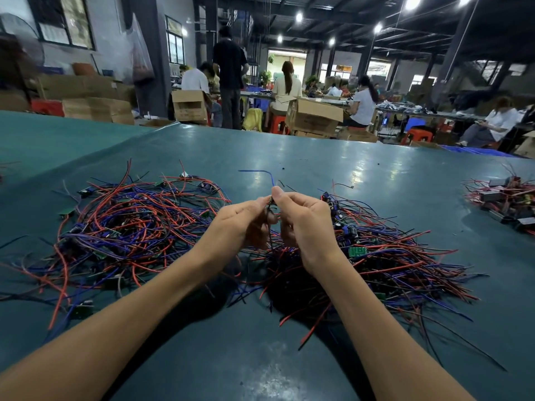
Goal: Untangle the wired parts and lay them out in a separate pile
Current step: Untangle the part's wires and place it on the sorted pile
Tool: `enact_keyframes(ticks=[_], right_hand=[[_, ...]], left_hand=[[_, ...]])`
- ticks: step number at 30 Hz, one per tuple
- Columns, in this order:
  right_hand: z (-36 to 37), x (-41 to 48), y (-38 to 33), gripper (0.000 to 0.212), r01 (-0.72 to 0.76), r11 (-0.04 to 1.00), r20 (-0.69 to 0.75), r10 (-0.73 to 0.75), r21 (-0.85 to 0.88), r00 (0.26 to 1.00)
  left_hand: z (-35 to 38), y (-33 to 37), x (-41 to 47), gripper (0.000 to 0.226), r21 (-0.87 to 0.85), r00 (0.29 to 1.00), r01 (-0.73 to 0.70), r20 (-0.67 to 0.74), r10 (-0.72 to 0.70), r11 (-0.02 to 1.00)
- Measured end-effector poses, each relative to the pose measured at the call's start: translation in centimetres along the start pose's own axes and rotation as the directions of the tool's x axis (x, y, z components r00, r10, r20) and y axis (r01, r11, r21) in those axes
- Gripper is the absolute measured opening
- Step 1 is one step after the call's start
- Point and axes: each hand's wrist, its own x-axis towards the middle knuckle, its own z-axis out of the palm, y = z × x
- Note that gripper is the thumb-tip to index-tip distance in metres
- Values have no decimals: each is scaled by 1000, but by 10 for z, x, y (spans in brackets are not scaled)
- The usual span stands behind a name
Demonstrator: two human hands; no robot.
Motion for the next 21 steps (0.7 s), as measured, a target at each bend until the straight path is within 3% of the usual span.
enact_keyframes(ticks=[4, 8, 12, 17, 21], right_hand=[[-3, 2, 2, 28, -8, 1000, -6, 8, -29, 1000], [-11, 3, -1, 28, -21, 1000, 23, 21, 21, 1000], [-11, 2, -2, 27, -17, 1000, 53, 19, -23, 998], [-8, 0, -1, 26, -4, 1000, 91, 6, -14, 996], [-13, 3, -3, 27, 23, 1000, 46, -23, 13, 999]], left_hand=[[7, 0, -1, 36, -235, 975, 220, 71, -209, 947], [7, 2, -3, 45, -275, 956, 292, 112, -271, 916], [3, 4, -5, 36, -336, 935, 350, 174, -308, 874], [9, 4, -7, 30, -430, 962, 269, 162, -220, 862], [17, 2, -11, 28, -242, 989, 81, 138, -48, 967]])
